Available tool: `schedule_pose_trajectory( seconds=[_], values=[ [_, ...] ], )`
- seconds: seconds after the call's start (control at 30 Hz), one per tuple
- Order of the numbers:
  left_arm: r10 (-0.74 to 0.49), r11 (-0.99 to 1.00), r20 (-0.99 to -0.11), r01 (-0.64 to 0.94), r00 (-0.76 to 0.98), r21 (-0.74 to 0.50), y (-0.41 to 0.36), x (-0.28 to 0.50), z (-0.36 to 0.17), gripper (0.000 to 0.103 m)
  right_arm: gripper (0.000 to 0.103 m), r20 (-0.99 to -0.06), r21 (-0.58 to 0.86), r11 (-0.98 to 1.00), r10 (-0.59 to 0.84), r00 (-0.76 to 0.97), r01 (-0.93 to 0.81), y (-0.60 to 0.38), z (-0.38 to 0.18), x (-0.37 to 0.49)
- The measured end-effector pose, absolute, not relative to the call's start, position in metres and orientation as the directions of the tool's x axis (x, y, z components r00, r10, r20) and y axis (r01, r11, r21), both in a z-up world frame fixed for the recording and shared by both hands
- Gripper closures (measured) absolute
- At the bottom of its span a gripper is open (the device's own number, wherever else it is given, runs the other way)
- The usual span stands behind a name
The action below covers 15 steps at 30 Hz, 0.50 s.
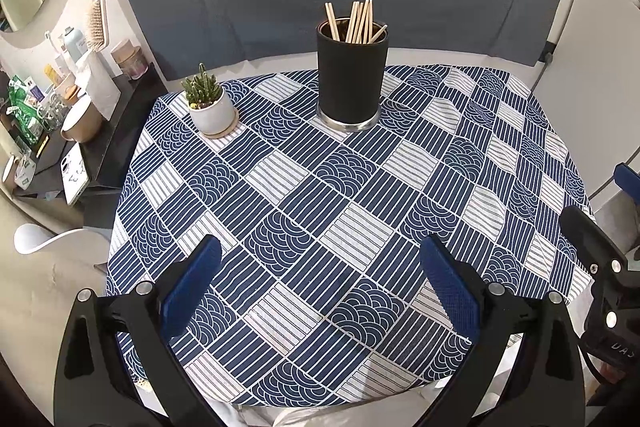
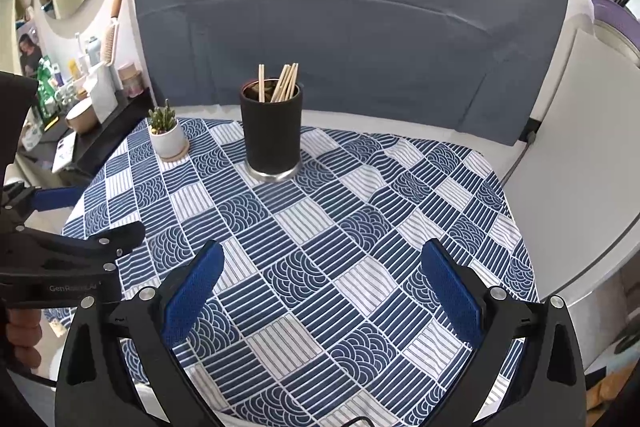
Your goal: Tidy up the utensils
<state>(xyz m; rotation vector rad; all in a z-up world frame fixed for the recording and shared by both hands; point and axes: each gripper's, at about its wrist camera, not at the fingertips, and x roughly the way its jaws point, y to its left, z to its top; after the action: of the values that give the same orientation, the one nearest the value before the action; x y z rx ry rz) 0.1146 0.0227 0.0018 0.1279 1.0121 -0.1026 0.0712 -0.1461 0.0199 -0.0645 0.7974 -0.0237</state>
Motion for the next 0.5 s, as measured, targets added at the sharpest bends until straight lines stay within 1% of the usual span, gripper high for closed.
schedule_pose_trajectory(
  seconds=[0.33, 0.5],
  values=[
    [-0.038, 0.987, -0.844, 0.153, 0.535, 0.053, 0.03, 0.116, 0.004, 0.006, 0.008, -0.713, -0.082, 0.996, -0.073, 0.698, 0.021, -0.14, 0.021, 0.072],
    [-0.021, 0.989, -0.834, 0.133, 0.552, 0.063, 0.035, 0.12, 0.007, 0.006, 0.008, -0.718, -0.093, 0.995, -0.097, 0.69, 0.042, -0.141, 0.02, 0.074]
  ],
)
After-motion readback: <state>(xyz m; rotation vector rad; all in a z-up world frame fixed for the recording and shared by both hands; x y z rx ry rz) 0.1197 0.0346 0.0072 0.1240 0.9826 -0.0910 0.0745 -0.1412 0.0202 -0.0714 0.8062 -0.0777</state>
